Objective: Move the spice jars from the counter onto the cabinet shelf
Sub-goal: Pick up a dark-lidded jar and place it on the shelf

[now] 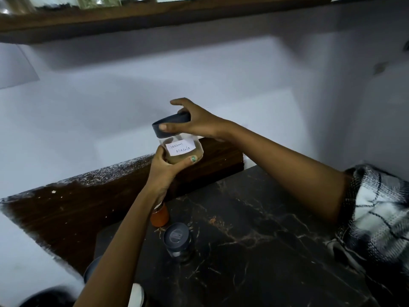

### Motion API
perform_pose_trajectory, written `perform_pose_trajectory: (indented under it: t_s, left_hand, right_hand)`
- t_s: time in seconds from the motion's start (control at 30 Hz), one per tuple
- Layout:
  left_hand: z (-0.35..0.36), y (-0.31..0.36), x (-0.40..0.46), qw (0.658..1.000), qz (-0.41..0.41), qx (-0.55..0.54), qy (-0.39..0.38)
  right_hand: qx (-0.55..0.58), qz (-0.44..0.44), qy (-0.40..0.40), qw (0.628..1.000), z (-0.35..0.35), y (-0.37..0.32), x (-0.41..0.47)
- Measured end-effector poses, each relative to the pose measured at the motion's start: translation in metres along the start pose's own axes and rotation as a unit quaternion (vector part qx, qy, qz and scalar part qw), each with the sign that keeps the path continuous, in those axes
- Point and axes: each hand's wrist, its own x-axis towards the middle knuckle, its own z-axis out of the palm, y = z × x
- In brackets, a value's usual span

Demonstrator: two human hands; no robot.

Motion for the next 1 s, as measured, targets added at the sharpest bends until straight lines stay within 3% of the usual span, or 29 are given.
perform_pose_trajectory:
  t_s: [0.27, 0.43, 0.63, 0.83, 1.0]
  left_hand:
    - [0.03, 0.041, 0.039, 0.995, 0.084, 0.006, 0.056]
    - [0.068, 0.085, 0.071, 0.981, 0.159, 0.019, 0.11]
    - [0.096, 0.144, 0.113, 0.96, 0.233, 0.066, 0.137]
    - [0.1, 0.203, 0.156, 0.921, 0.309, 0.155, 0.18]
    - [0.095, 0.232, 0.19, 0.883, 0.323, 0.253, 0.228]
  right_hand:
    - [0.144, -0.047, 0.061, 0.987, -0.04, 0.009, 0.001]
    - [0.174, -0.113, 0.052, 0.977, -0.083, 0.021, 0.008]
    - [0.188, -0.214, 0.095, 0.954, -0.136, 0.01, 0.035]
    - [0.216, -0.291, 0.144, 0.921, -0.18, -0.023, 0.081]
    - [0.168, -0.305, 0.169, 0.922, -0.207, -0.039, 0.116]
